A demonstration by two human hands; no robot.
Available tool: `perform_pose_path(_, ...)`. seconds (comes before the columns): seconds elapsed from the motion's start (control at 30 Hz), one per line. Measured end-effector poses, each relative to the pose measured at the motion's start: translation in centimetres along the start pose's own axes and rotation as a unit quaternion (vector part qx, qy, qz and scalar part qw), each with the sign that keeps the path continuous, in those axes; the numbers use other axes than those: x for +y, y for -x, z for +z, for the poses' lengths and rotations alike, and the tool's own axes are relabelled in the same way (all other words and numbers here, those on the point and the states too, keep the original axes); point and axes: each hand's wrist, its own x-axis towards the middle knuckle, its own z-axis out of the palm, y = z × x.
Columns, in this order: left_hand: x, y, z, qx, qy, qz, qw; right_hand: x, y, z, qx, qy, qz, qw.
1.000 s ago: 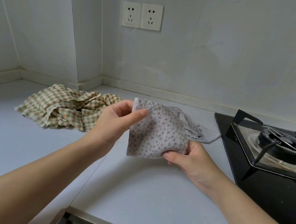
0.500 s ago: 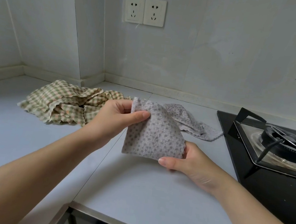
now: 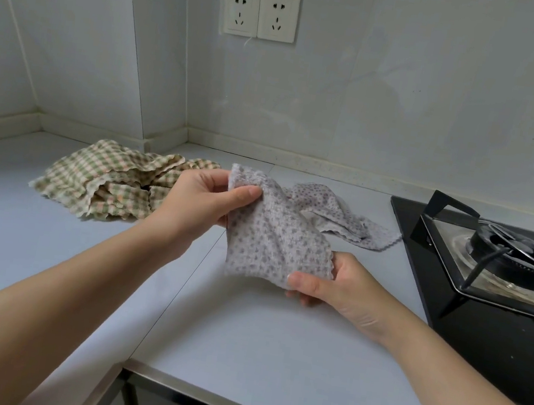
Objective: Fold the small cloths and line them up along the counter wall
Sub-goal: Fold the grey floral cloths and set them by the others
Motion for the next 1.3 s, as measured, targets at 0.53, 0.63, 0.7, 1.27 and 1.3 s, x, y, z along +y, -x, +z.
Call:
perform_pose_path(0.53,-1.8,0.8,1.6,0.023,-0.266,0.064,0.962,0.7,-1.0,-2.1,0.285,0.211,-0.055,0.933)
perform_pose_path(0.63,-1.4,1.9,2.6,0.015,-0.449,0.343,0.825,-0.5,-0.9,-1.4,0.251,0.034,-0.065,0.965)
perform_pose_path(0.7,-1.4,2.7,3.0,-0.044,-0.518,0.424,0.741,-0.7,-0.9,-1.2,0.233,0.015,-0.048,0.971)
perform_pose_path(1.27,-1.7,1.6,1.8,-0.039,0.081,0.017,0.996,-0.6,0.0,-2.5,0.082,0.015,0.002,0.997)
perform_pose_path(1.3,-1.7,1.4,1.7,-0.040,0.104,-0.001,0.994,-0.5,-0.3,-2.2,0.079,0.012,0.008,0.997)
